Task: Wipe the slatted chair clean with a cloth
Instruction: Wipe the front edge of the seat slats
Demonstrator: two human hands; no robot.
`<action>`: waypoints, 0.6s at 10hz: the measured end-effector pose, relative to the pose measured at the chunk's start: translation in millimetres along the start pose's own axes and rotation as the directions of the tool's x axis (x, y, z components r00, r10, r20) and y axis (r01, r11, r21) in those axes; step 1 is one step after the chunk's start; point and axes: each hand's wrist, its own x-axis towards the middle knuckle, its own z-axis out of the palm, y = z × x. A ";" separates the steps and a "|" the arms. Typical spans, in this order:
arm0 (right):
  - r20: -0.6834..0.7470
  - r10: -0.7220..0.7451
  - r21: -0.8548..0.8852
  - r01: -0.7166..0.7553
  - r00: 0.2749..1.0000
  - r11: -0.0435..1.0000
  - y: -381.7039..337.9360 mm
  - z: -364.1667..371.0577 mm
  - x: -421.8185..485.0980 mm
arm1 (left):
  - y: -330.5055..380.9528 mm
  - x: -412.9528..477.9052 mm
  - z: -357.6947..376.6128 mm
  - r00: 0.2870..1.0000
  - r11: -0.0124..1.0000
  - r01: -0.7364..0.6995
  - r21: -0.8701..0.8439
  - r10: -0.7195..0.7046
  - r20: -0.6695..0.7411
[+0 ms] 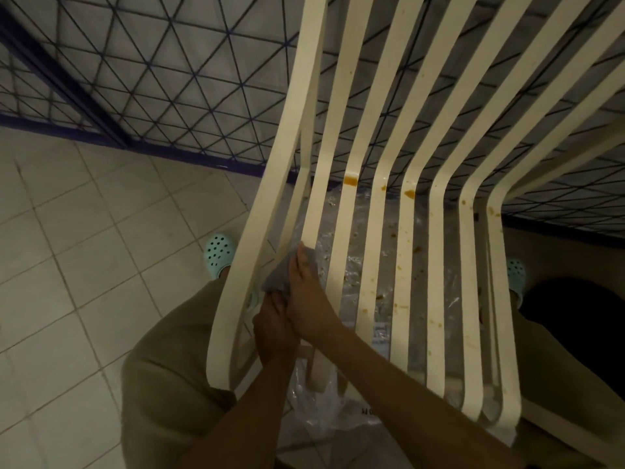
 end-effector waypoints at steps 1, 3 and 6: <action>0.046 -0.013 -0.082 0.017 0.999 0.996 21.0 -17.1 31.9 | -7.9 5.9 11.7 0.998 0.993 0.002 0.114 0.005 -0.064; 0.003 -0.076 -0.250 0.074 0.997 0.965 25.1 -71.0 82.7 | -1.0 6.1 13.5 0.954 0.891 -0.253 0.378 0.293 -0.053; -0.186 -0.260 -0.283 0.202 0.947 0.938 42.9 -86.8 88.2 | 61.2 58.3 30.6 0.965 0.887 -0.263 0.380 0.245 0.096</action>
